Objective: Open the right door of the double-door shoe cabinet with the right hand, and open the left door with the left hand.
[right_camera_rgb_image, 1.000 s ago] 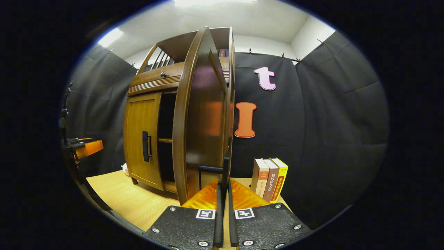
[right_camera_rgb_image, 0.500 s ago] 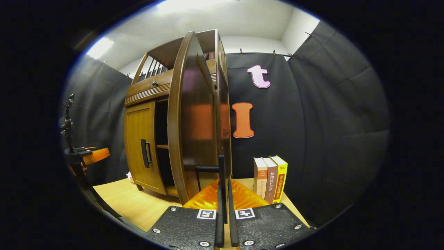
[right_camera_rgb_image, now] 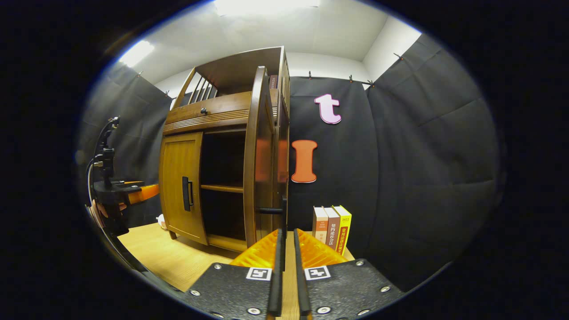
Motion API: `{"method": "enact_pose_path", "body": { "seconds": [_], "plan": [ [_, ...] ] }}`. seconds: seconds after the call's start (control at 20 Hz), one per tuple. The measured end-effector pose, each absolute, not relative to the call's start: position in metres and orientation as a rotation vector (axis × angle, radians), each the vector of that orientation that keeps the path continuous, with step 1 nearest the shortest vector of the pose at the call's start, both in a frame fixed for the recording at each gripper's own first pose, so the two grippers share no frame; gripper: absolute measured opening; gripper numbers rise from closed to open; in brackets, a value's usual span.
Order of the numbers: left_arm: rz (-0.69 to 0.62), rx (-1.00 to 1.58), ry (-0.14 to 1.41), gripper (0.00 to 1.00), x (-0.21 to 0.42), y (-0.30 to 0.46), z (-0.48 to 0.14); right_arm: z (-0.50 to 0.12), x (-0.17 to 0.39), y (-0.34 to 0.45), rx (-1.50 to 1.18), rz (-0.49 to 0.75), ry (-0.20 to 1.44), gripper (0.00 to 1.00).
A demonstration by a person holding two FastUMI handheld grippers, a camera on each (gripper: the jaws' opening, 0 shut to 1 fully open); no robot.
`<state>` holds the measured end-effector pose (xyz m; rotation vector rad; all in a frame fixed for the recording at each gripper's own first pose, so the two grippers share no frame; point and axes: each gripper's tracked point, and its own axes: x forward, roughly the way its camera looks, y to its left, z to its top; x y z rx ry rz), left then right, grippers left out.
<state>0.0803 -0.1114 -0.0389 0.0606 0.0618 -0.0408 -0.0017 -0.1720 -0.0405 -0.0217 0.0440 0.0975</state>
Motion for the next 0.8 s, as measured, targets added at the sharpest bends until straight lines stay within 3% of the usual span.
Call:
{"method": "enact_pose_path", "body": {
  "seconds": [0.15,0.25,0.3,0.35,0.45,0.5,0.55,0.6,0.8],
  "plan": [
    [-0.056,0.089,0.063,0.98,0.109,-0.115,-0.046,-0.038,-0.008,-0.173,-0.038,0.061,0.037,0.57],
    [-0.064,0.102,0.065,1.0,0.134,-0.12,-0.056,-0.035,-0.012,-0.172,-0.021,0.04,0.03,0.75],
    [-0.067,0.1,0.069,1.0,0.147,-0.122,-0.059,-0.036,-0.013,-0.173,-0.005,0.03,0.031,0.75],
    [-0.07,0.093,0.08,1.0,0.157,-0.123,-0.063,-0.036,-0.015,-0.173,0.006,0.019,0.035,0.87],
    [-0.073,0.089,0.098,1.0,0.178,-0.122,-0.071,-0.037,-0.019,-0.177,0.013,-0.004,0.04,0.95],
    [-0.073,0.095,0.104,1.0,0.188,-0.121,-0.076,-0.034,-0.023,-0.176,0.009,-0.012,0.037,0.9],
    [-0.074,0.098,0.11,1.0,0.197,-0.121,-0.081,-0.032,-0.026,-0.178,0.001,-0.025,0.034,0.97],
    [-0.076,0.101,0.119,1.0,0.204,-0.12,-0.086,-0.032,-0.029,-0.179,-0.009,-0.034,0.032,0.91],
    [-0.067,0.074,0.148,1.0,0.23,-0.112,-0.102,-0.031,-0.039,-0.183,-0.025,-0.061,0.027,0.91]
  ]
}}
